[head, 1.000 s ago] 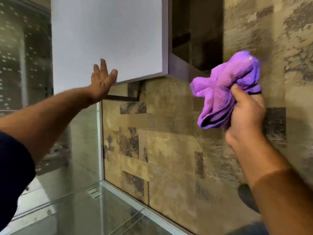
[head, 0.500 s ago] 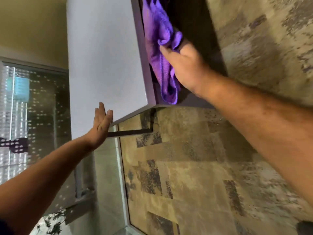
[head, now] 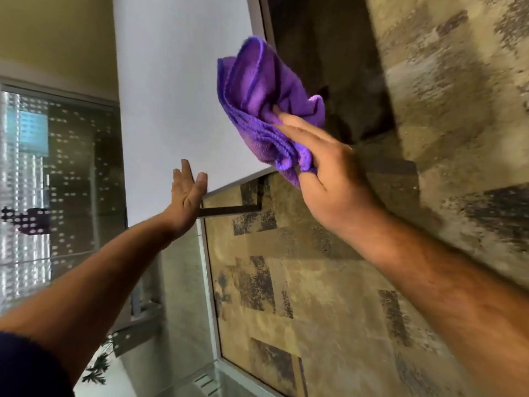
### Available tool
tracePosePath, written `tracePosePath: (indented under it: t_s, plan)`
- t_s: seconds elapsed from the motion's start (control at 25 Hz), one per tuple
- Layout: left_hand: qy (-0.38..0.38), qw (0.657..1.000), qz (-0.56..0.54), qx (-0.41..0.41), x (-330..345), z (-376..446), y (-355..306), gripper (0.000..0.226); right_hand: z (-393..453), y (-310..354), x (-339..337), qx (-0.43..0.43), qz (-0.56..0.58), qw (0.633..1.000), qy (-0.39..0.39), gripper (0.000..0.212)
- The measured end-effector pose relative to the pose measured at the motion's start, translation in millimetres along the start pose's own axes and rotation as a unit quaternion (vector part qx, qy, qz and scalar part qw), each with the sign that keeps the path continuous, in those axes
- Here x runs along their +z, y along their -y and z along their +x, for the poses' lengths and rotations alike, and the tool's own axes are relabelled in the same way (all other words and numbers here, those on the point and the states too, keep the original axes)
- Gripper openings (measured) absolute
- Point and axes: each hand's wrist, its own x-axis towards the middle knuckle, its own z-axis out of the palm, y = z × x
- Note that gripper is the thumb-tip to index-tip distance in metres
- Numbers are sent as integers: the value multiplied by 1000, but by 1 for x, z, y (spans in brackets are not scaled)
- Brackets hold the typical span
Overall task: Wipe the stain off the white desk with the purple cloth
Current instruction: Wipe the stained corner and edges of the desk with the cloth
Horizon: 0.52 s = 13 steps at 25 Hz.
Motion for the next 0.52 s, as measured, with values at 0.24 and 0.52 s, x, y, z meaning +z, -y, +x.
tracePosePath:
  t_s: [0.24,0.52]
  plan:
    - [61,998,-14,-10,-11,3,9,95,-111,43,65,412,416,741,-328,40]
    - [74,988,-135,-17,-9,0,6,60,-18,60,130,538,690,435,-213,32]
